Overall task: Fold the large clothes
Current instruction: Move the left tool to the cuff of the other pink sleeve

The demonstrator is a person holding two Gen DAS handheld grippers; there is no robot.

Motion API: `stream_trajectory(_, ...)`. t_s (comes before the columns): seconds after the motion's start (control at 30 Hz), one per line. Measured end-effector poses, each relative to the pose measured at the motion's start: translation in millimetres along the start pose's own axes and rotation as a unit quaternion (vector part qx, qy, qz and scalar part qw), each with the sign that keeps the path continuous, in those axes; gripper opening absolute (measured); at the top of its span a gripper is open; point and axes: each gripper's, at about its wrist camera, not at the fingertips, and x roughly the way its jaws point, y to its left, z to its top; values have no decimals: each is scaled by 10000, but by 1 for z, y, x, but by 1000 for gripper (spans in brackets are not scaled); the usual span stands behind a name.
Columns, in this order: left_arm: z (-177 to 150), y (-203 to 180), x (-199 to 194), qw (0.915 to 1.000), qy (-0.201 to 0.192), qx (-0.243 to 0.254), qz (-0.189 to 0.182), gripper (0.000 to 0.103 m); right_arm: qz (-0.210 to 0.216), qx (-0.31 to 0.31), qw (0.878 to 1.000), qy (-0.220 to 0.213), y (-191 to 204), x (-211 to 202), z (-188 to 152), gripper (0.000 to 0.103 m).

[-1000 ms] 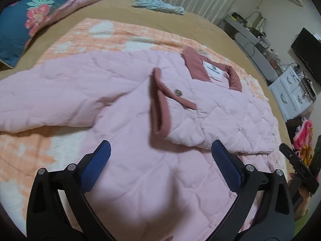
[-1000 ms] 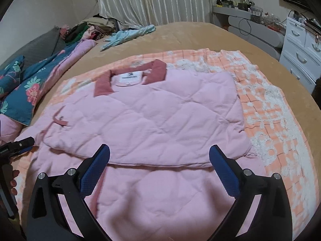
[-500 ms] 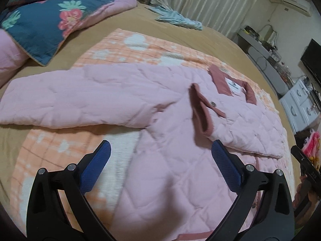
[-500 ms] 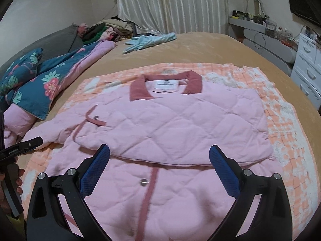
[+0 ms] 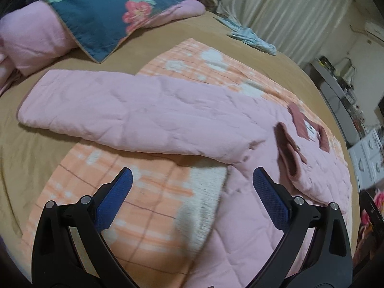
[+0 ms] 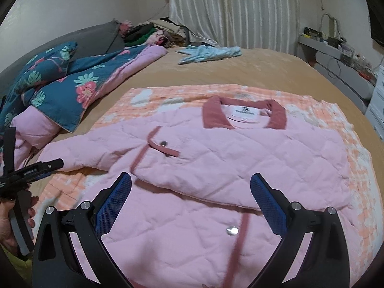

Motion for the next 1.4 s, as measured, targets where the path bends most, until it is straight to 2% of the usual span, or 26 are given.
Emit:
stream_trajectory(0.43, 14, 51, 0, 9971, -179, -726, 149, 94, 362, -648, 9972, 135, 79, 30, 18, 99)
stream_trajectory(0.83, 22, 92, 14, 9916, -179, -1142, 585, 94, 720, -1177, 9897, 385, 144, 69, 20, 99)
stream_trajectory(1.13, 29, 129, 31, 9829, -147, -1691, 708, 94, 880, -1189, 9871, 610, 163, 97, 16, 99)
stream_trajectory(1.4, 29, 156, 45, 9742, -154, -2144, 684, 94, 875, -1035, 9886, 659, 157, 108, 17, 99)
